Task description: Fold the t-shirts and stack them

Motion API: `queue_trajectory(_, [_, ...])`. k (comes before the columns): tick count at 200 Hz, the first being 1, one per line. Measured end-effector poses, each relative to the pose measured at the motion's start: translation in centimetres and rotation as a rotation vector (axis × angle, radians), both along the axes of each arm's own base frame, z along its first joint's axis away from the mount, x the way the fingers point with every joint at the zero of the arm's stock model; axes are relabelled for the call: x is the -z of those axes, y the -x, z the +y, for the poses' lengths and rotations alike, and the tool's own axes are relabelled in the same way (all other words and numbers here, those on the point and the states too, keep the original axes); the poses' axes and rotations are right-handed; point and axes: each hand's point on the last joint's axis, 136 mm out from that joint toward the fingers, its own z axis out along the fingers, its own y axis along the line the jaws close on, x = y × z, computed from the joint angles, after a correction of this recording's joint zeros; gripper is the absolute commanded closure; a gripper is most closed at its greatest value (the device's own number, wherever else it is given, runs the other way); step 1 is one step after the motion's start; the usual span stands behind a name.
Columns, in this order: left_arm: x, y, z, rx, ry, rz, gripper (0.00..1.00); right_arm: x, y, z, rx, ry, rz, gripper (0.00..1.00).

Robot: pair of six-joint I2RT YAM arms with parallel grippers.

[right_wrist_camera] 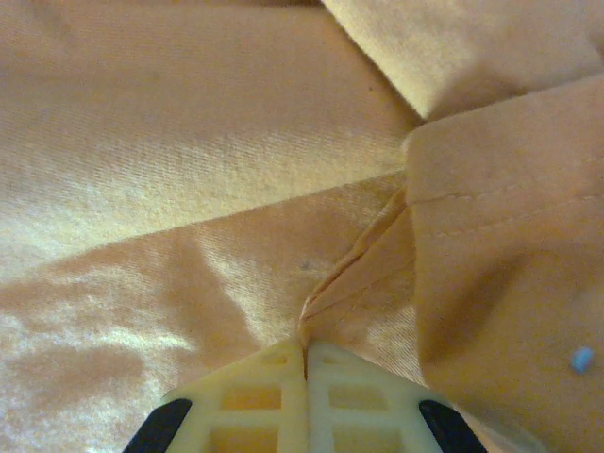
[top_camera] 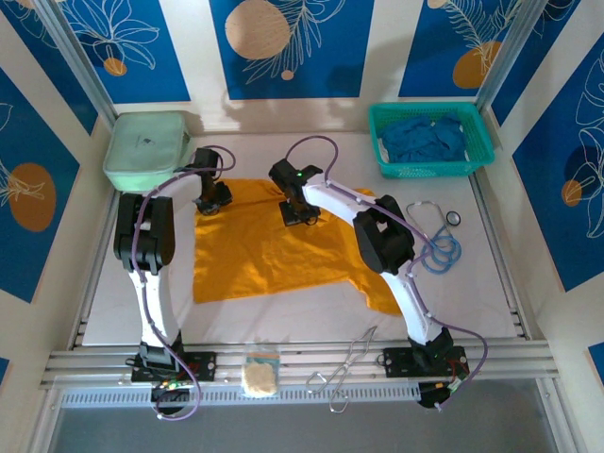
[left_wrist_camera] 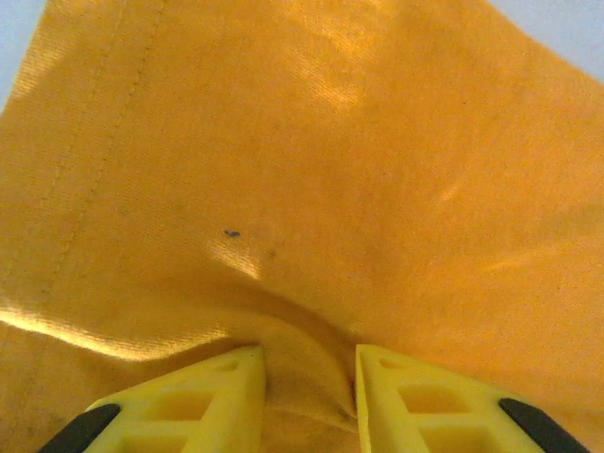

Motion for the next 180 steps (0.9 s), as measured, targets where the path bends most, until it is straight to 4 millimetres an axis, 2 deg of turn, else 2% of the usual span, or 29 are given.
queue_trajectory(17, [-0.1,0.1,0.0,0.0,0.001,-0.001,0.69,-1.6,-0.7,-0.5,-0.026,0.026,-0.034,1.0])
queue_trajectory(37, [0.0,0.1,0.0,0.0,0.001,-0.001,0.69,-5.9,-3.4,-0.9,-0.082,0.056,-0.153,1.0])
queue_trajectory(50, [0.0,0.2,0.0,0.0,0.001,-0.002,0.69,-10.7,-6.8,-2.0,-0.094,0.066,-0.283,1.0])
queue_trajectory(61, [0.0,0.2,0.0,0.0,0.002,-0.004,0.69,-15.7,-10.5,-4.0,-0.069,0.083,-0.43,1.0])
queue_trajectory(72, [0.0,0.4,0.1,0.0,0.002,-0.002,0.69,-21.2,-14.9,-7.4,0.003,0.105,-0.612,1.0])
queue_trajectory(81, [0.0,0.5,0.1,0.0,0.001,-0.001,0.69,-25.3,-18.0,-11.2,0.077,0.142,-0.754,1.0])
queue_trajectory(88, [0.0,0.6,0.1,-0.001,0.001,0.0,0.69,-27.5,-19.8,-14.0,0.13,0.173,-0.837,0.85])
queue_trajectory(96, [0.0,0.6,0.1,-0.001,0.001,0.0,0.69,-28.9,-21.3,-17.3,0.184,0.218,-0.897,0.54])
queue_trajectory(103, [0.0,0.6,0.1,-0.001,0.001,-0.001,0.69,-29.1,-22.3,-19.5,0.217,0.257,-0.922,0.36])
queue_trajectory(111, [0.0,0.6,0.1,-0.001,0.001,-0.001,0.69,-28.5,-23.3,-21.7,0.241,0.302,-0.926,0.16])
queue_trajectory(119, [0.0,0.6,0.1,-0.001,0.001,-0.001,0.69,-27.1,-23.9,-22.8,0.245,0.334,-0.907,0.15])
queue_trajectory(127, [0.0,0.6,0.1,-0.001,0.001,-0.001,0.68,-25.4,-24.3,-22.9,0.235,0.356,-0.878,0.14])
queue_trajectory(148, [0.0,0.5,0.1,-0.002,0.001,-0.002,0.61,-20.1,-24.3,-20.5,0.165,0.383,-0.771,0.15])
queue_trajectory(162, [-0.2,0.4,0.1,-0.001,0.0,-0.006,0.6,-16.9,-23.1,-17.9,0.11,0.389,-0.69,0.16])
queue_trajectory(180, [-0.7,0.0,0.2,-0.001,-0.011,-0.011,0.59,-14.1,-21.2,-15.3,0.063,0.383,-0.617,0.18])
